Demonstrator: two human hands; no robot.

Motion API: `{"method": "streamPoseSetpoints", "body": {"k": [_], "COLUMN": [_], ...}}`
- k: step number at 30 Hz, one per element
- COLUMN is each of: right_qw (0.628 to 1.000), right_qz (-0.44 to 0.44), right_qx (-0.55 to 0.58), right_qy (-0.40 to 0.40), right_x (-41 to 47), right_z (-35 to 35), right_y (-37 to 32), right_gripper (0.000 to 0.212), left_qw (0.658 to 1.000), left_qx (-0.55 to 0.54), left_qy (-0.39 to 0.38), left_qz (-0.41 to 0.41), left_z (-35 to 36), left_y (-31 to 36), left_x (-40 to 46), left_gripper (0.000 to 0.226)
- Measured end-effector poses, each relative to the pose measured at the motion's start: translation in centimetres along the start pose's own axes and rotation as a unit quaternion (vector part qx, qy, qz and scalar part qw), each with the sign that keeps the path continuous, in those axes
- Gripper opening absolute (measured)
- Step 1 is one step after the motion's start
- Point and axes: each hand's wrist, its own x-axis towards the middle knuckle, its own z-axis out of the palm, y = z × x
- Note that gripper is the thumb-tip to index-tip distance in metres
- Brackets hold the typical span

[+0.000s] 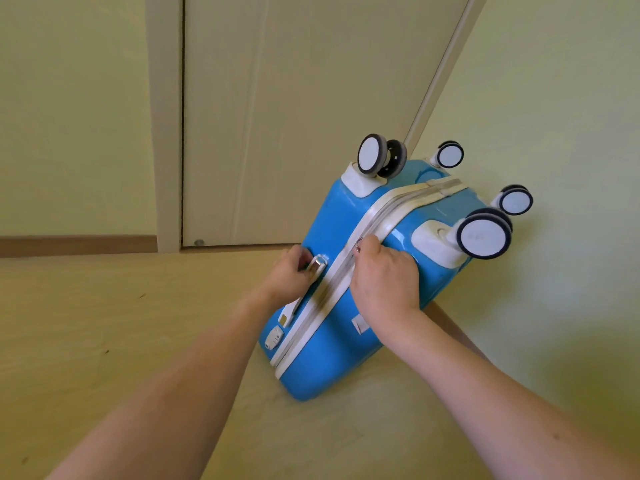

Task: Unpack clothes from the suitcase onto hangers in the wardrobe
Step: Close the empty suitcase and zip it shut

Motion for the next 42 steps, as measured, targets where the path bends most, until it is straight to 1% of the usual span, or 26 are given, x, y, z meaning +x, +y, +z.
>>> {"method": "streamPoseSetpoints", "body": {"k": [1,2,4,6,8,9,11,14,16,18,20,22,23,25,27,30,33,36,40,42], "right_qw": [1.000,1.000,1.000,0.997,0.988,0.986,0.983,0.977,0.979,0.982,0.979,0.975,0.973,0.964,0.947,0.937,0.922,0.914,0.906,0.905], "right_qz": [-0.004,-0.003,0.010,0.035,0.060,0.058,0.053,0.050,0.036,0.022,0.016,0.013,0.013,0.012,0.008,0.022,0.040,0.048,0.045,0.046], "right_qx": [-0.001,0.002,0.001,0.019,0.048,0.057,0.075,0.095,0.094,0.090,0.098,0.101,0.100,0.101,0.108,0.128,0.136,0.138,0.127,0.120], "right_qy": [-0.003,-0.008,-0.026,-0.071,-0.137,-0.148,-0.160,-0.184,-0.177,-0.164,-0.177,-0.195,-0.209,-0.244,-0.302,-0.326,-0.361,-0.379,-0.401,-0.405], "right_x": [-0.3,-0.7,-1.2,-1.7,-2.3,-2.8,-3.8,-5.2,-6.4,-7.6,-8.5,-9.4,-9.8,-10.6,-11.3,-11.9,-12.1,-12.1,-12.7,-13.1], "right_z": [0.2,0.7,1.4,2.0,3.0,3.6,4.7,6.7,7.9,9.4,10.5,11.8,12.2,13.3,14.3,15.4,16.4,17.5,18.9,19.6], "right_y": [-0.1,-0.4,-1.1,-1.7,-2.1,-2.2,-2.5,-3.3,-3.7,-4.4,-4.9,-5.5,-5.7,-6.2,-6.8,-7.5,-8.4,-9.1,-10.3,-10.9], "right_gripper": [0.022,0.023,0.022,0.016,0.021,0.022,0.016,0.008,0.005,0.014,0.026,0.032,0.032,0.025,0.026,0.030,0.027,0.023,0.024,0.026], "left_qw": [1.000,1.000,0.999,0.998,0.997,0.997,0.995,0.987,0.983,0.980,0.981,0.981,0.980,0.979,0.979,0.979,0.982,0.987,0.989,0.990], "left_qx": [0.007,0.014,0.024,0.041,0.052,0.054,0.064,0.113,0.134,0.139,0.129,0.126,0.129,0.132,0.130,0.131,0.117,0.087,0.072,0.068], "left_qy": [-0.005,-0.013,-0.029,-0.041,-0.050,-0.054,-0.075,-0.112,-0.129,-0.139,-0.146,-0.151,-0.152,-0.155,-0.157,-0.154,-0.145,-0.129,-0.124,-0.118], "left_qz": [-0.007,-0.015,-0.022,-0.018,-0.014,-0.011,-0.010,-0.008,-0.001,0.002,0.002,-0.002,0.000,0.004,0.008,0.015,0.022,0.029,0.038,0.043], "left_z": [0.1,0.2,0.3,0.3,-0.1,-0.3,-0.9,-2.0,-2.5,-3.0,-3.2,-3.3,-3.3,-3.4,-3.4,-3.5,-3.5,-3.4,-3.1,-2.8], "left_y": [-0.6,-1.3,-2.2,-2.9,-3.3,-3.4,-3.6,-4.0,-4.0,-3.9,-3.7,-3.6,-3.5,-3.8,-4.2,-4.7,-5.2,-5.8,-6.1,-6.1], "left_x": [0.0,-0.1,-0.2,-0.2,0.0,0.2,0.7,1.7,2.2,2.5,2.7,2.9,3.1,3.3,3.5,3.6,3.8,3.9,3.8,3.7], "left_gripper": [0.006,0.012,0.016,0.019,0.023,0.025,0.027,0.040,0.044,0.045,0.045,0.046,0.046,0.045,0.045,0.048,0.045,0.047,0.036,0.036]}}
